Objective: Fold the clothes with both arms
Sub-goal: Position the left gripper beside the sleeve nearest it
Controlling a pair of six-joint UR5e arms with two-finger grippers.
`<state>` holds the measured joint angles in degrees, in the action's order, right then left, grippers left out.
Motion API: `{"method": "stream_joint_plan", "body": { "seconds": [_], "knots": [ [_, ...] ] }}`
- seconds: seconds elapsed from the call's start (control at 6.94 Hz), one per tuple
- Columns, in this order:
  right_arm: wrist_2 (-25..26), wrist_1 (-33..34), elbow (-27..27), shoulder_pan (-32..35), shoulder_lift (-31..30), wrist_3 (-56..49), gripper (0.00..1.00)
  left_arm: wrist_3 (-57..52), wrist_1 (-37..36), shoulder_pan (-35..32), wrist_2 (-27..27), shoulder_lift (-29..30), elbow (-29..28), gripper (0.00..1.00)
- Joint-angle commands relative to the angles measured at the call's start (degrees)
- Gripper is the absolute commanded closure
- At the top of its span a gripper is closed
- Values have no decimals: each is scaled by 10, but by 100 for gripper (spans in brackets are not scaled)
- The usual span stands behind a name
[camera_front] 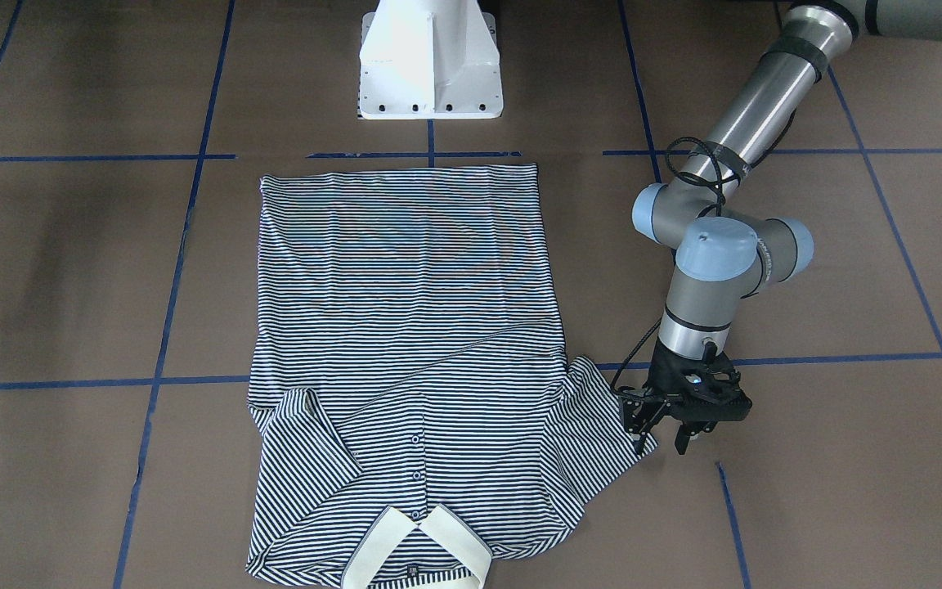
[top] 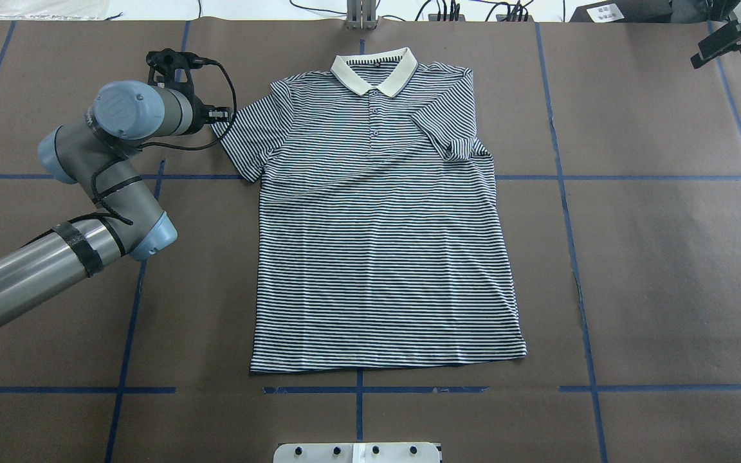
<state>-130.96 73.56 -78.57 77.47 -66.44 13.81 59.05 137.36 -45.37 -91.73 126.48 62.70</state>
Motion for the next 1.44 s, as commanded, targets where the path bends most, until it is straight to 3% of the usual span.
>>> {"method": "stream_joint_plan", "body": {
  "seconds": [0.0, 1.3],
  "knots": [
    [0, 0, 0, 0, 0, -1, 0, 5, 17, -1, 0, 3, -19, 40],
    [0, 0, 1, 0, -5, 0, 0, 6, 19, 1, -5, 10, -20, 47]
  ]
}}
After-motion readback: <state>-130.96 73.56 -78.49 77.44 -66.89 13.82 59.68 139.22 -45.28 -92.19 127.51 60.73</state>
